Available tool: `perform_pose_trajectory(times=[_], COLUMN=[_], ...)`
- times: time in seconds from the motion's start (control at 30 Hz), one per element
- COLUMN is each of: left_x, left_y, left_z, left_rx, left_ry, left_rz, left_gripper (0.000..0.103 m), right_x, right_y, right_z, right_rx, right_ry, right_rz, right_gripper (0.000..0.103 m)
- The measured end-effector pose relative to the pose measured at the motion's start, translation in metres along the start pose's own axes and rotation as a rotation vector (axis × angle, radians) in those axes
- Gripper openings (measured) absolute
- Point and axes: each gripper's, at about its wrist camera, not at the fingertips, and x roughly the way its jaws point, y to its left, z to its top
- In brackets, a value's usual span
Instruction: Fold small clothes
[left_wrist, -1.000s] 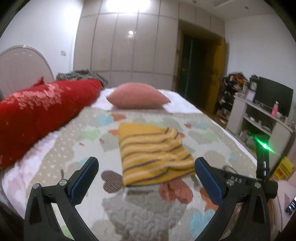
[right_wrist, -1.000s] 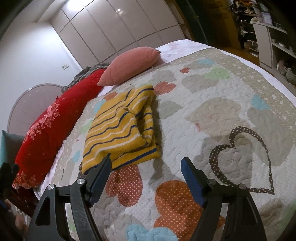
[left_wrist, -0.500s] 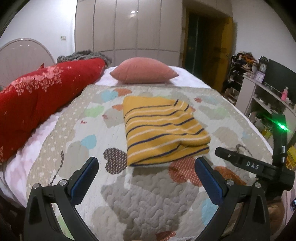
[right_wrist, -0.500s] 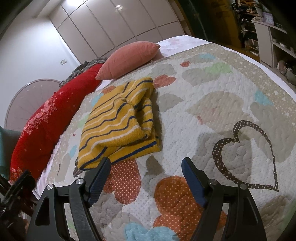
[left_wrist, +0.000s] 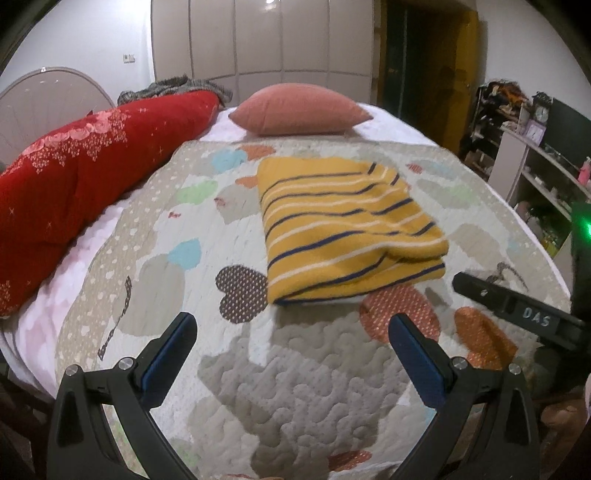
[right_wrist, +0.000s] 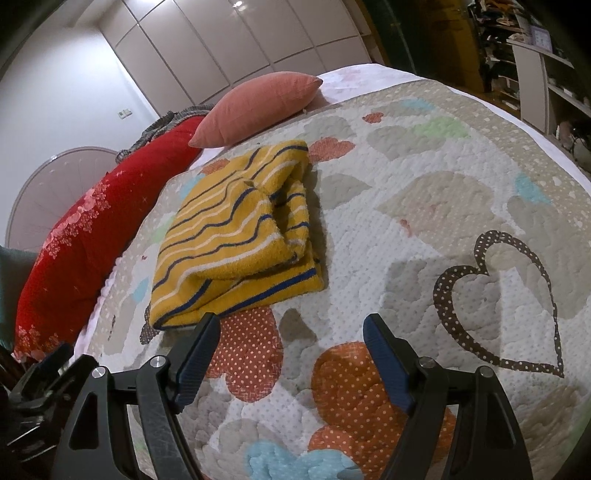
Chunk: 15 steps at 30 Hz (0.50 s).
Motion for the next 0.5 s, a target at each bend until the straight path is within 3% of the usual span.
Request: perform_pose_trajectory(times=[0.5], left_x=[0.016], left_y=[0.012], left_z=[-0.01], left_rx=[-0.01], left_ry=[0.068], left_rz=[0.063], left_gripper=[0.103], right_x=[0.006], right_y=[0.011], right_z=[-0.003], right_rx=[-0.05], right_ry=[0.01], right_rz=[-0.06], right_gripper=[0.085])
